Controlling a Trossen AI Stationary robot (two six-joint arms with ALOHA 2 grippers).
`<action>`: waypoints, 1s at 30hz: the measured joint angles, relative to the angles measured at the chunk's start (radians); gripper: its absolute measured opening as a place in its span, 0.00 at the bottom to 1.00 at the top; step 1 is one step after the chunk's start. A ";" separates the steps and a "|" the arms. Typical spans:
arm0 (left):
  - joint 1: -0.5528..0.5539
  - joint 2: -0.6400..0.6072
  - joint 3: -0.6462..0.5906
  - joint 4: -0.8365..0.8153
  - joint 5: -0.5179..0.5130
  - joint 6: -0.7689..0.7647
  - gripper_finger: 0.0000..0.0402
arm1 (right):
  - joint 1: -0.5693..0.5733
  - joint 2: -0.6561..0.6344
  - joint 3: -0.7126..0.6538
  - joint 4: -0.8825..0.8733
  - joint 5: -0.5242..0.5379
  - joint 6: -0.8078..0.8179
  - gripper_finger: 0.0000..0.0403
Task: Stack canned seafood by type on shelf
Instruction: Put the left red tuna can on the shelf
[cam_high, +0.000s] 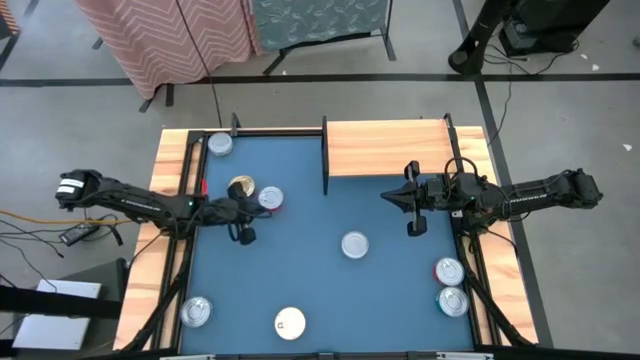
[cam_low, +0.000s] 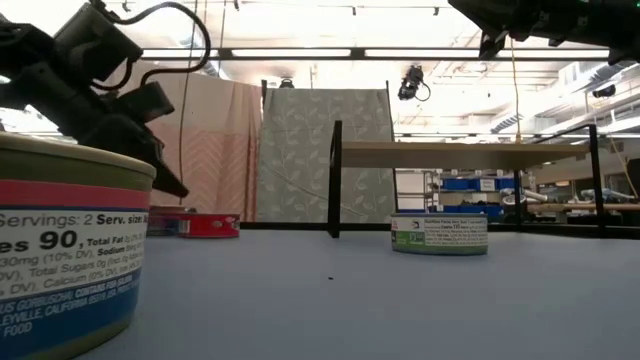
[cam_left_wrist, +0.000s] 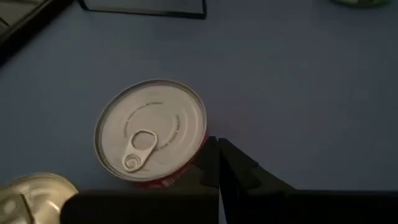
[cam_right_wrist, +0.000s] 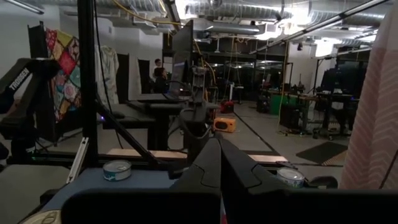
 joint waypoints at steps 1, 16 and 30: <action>0.000 0.021 0.000 0.018 0.000 0.019 0.00 | 0.000 0.000 0.000 0.000 0.000 0.000 0.01; 0.110 0.222 0.003 0.214 0.065 0.141 0.00 | 0.000 0.000 0.000 0.001 -0.008 0.007 0.01; 0.115 0.302 0.003 0.332 0.225 0.061 0.00 | 0.000 0.000 0.000 0.003 -0.008 -0.003 0.01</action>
